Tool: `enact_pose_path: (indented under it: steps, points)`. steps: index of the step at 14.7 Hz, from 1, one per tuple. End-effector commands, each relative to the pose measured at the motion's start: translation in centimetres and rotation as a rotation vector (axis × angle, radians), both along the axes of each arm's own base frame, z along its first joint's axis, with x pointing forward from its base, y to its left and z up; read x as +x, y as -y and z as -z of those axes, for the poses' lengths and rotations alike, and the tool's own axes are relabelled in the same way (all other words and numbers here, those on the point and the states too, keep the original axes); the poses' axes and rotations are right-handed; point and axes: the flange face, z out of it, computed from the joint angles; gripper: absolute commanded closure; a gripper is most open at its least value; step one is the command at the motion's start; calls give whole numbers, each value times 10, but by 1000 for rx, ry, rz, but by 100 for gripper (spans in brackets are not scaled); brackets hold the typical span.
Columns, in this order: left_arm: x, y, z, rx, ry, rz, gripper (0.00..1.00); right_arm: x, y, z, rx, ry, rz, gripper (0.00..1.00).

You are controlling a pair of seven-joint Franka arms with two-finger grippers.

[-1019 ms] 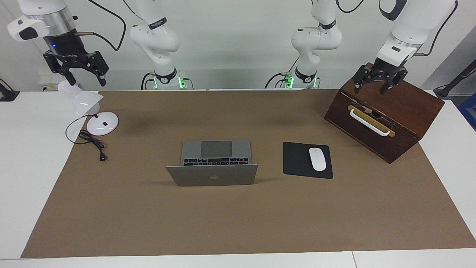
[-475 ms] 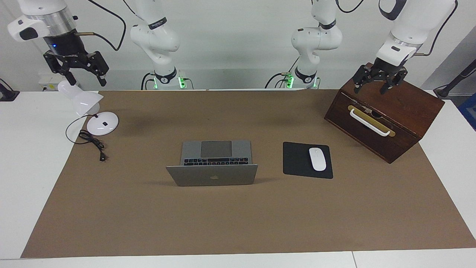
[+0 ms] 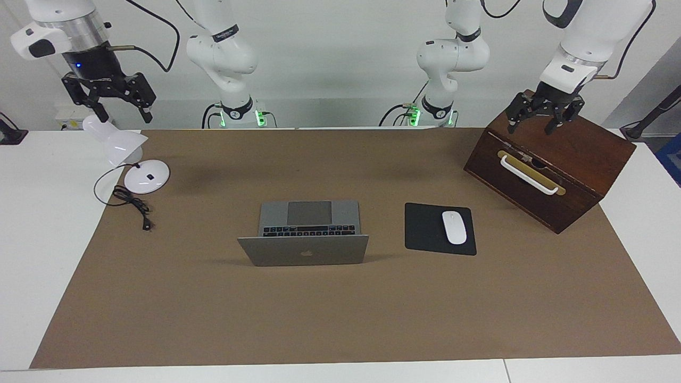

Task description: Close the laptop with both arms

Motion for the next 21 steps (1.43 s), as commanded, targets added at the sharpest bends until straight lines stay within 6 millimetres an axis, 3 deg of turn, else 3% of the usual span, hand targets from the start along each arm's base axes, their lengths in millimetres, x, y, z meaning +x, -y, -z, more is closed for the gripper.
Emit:
enact_pose_path:
  steps: [1, 6, 9, 10, 14, 17, 21]
  points:
    - [-4, -3, -4, 15, 18, 6, 100, -3, 2, -2, -4, 32, -21, 0]
    - [1, 0, -8, 3, 33, 0, 100, 18, 9, 1, -9, 102, -14, 32]
    - [7, 8, -17, 2, 82, 14, 100, 30, 11, 12, -8, 100, -13, 92]
    - [8, 9, -18, 3, 91, 15, 100, 32, 11, 13, -13, 108, -14, 100]
    - [15, 29, -18, 2, 137, 49, 100, 52, 15, 21, -39, 129, -18, 100]
    - [18, 51, -13, -82, 185, -29, 100, 85, 28, 33, -29, 124, -18, 100]
    - [6, 89, 8, -110, 244, -12, 100, 133, 39, 53, -43, 123, -33, 100]
